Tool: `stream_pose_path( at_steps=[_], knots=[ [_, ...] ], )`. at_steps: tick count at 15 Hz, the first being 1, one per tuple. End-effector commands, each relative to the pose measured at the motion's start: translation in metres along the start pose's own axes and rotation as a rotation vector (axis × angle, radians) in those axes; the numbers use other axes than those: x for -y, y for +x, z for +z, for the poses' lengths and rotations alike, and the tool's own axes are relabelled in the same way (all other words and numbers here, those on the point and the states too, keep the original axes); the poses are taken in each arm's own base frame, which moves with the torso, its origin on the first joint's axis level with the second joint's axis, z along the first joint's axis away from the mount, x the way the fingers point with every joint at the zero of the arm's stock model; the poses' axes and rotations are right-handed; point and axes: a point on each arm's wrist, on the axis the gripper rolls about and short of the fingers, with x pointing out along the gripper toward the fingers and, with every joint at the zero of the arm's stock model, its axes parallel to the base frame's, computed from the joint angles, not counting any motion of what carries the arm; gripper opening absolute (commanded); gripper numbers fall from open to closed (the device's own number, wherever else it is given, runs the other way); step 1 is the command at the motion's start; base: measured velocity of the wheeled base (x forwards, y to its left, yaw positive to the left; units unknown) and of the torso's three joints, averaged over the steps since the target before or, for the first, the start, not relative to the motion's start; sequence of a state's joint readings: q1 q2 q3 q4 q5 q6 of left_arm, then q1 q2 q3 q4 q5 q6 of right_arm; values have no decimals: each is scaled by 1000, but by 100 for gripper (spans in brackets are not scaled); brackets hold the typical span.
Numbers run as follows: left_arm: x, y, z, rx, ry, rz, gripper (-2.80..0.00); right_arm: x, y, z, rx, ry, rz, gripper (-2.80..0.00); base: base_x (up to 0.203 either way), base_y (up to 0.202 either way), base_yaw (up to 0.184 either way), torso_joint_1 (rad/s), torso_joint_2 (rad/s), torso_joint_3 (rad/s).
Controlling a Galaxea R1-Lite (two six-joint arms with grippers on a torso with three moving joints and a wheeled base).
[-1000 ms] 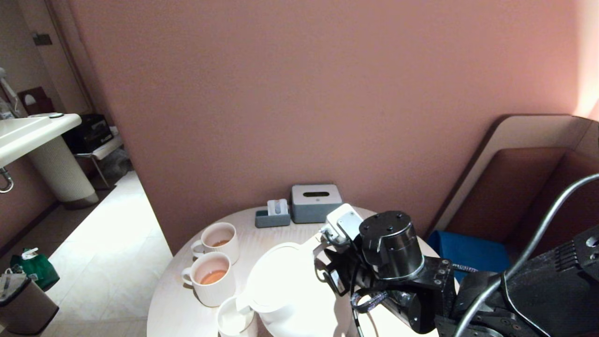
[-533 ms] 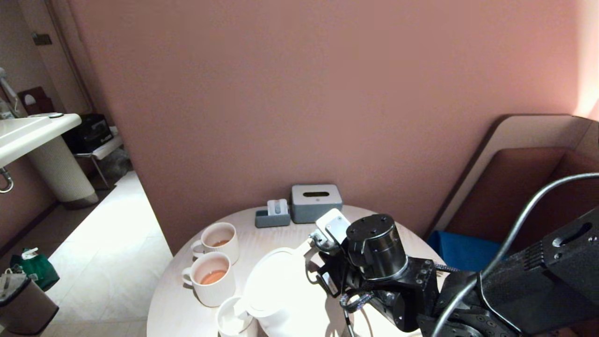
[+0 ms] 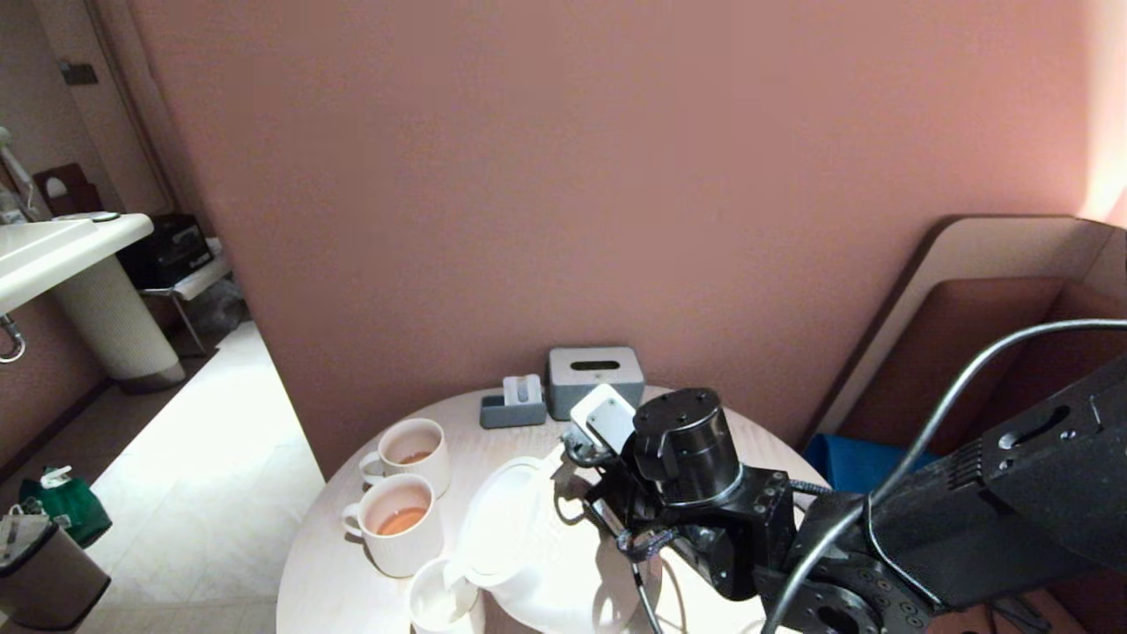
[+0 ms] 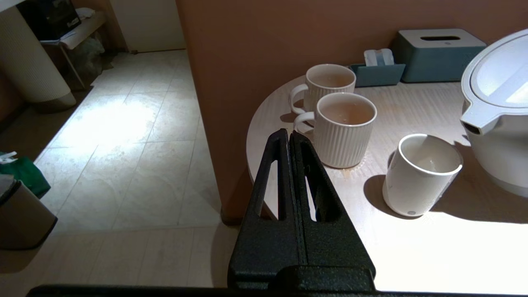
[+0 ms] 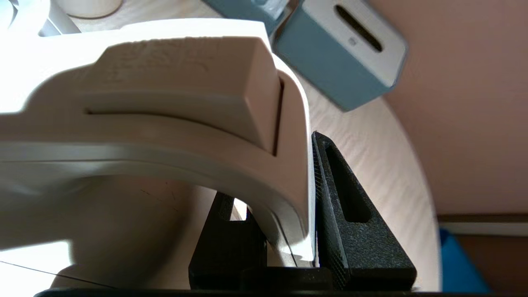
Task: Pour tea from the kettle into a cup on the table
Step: Pour water into the cup
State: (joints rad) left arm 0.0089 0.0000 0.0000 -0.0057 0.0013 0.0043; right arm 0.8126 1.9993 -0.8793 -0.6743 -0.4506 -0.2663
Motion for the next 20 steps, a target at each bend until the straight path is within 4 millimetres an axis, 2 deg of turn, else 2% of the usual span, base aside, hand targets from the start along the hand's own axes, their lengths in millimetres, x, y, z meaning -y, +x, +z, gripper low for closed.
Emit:
stream_pose_path(
  at_steps=[1,6,15,20],
  knots=[
    [0,0,0,-1,0,1,-280,0,2,5,5,-12,-6,-280,0,0,0,0,0,0],
    [0,0,0,-1,0,1,-280,3,6,21,5,-63,-9,-280,0,0,0,0,0,0],
    [0,0,0,-1,0,1,-280,1,12,32,-23,-214,-8,-280,0,0,0,0,0,0],
    [0,0,0,-1,0,1,-280,4,17,49,-24,-224,-8,-280,0,0,0,0,0,0]
  ],
)
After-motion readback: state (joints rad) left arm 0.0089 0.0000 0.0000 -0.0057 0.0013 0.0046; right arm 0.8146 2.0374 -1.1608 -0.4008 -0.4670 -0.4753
